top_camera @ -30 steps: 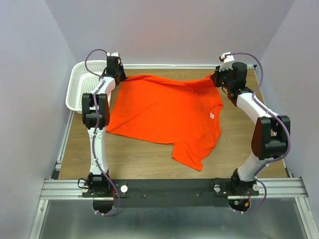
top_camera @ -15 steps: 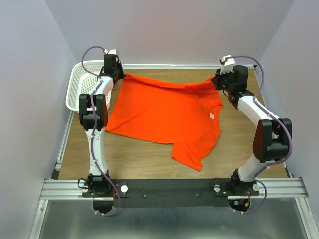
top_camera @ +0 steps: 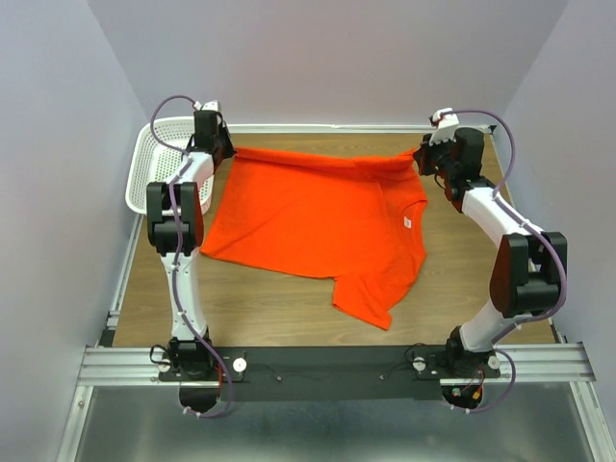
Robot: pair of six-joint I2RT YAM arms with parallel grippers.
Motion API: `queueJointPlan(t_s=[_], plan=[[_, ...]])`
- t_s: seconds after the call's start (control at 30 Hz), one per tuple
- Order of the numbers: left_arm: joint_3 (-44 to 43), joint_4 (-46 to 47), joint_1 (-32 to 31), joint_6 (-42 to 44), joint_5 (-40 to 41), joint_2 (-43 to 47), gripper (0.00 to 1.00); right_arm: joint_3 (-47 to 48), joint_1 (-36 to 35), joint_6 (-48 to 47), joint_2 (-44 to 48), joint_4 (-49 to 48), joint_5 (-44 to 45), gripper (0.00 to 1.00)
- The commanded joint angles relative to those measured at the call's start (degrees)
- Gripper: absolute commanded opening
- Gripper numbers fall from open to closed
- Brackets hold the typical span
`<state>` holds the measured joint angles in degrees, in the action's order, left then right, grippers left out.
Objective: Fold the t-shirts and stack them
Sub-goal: Fold the tshirt
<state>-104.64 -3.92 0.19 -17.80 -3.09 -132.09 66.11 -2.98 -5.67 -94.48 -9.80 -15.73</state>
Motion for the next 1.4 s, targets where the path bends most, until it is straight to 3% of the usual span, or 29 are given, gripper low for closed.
queueJointPlan(t_s=[0.0, 1.37], plan=[[1.63, 2.16, 1.22, 0.4, 0.37, 4.03, 0.0, -1.77, 0.61, -0.83, 2.8, -1.18, 1.14, 0.01], [10.6, 5.59, 1.66, 2.51, -2.44, 9.4, 0.0, -6.78, 0.96, -1.89, 6.06, -1.1, 0.52, 0.0]])
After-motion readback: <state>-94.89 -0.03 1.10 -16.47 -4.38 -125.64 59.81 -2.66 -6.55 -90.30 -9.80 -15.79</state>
